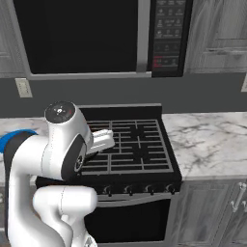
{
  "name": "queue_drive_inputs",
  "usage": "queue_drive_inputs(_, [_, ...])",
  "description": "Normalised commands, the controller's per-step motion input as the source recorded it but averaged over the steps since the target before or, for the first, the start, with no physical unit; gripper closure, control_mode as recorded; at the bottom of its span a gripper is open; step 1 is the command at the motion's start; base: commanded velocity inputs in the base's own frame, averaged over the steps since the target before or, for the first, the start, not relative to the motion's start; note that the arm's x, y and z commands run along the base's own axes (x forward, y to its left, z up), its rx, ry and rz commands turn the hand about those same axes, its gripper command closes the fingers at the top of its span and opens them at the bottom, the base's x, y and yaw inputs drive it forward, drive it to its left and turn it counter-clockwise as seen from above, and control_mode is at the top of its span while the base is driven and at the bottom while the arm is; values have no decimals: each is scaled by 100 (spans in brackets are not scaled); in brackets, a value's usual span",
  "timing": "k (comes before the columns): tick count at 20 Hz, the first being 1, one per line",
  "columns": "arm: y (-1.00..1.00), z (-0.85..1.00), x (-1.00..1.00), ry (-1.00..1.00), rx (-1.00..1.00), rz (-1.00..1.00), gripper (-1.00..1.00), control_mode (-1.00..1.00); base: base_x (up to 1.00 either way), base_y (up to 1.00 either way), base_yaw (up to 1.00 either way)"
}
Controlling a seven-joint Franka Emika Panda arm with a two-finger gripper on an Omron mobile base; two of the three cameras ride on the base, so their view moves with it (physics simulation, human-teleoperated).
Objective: Place the cold items (peach and mango) from the fridge in one tupperware on the dining counter. Place the warm items (hot dog and kebab skewer) in the stove area in another tupperware.
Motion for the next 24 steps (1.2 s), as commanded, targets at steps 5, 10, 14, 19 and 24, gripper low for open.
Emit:
queue_drive_inputs(5, [2,0,5,0,0,-3,-100,-100,24,4,-15])
queue_drive_inputs(10, [33,0,20,0,0,-8,-100,-100,0,0,0])
queue_drive_inputs(14, [63,0,26,0,0,0,-100,-100,0,0,0])
queue_drive_inputs(19, [44,0,10,0,0,0,-100,-100,0,0,0])
queue_drive_inputs(24, [44,0,39,0,0,0,-100,-100,0,0,0])
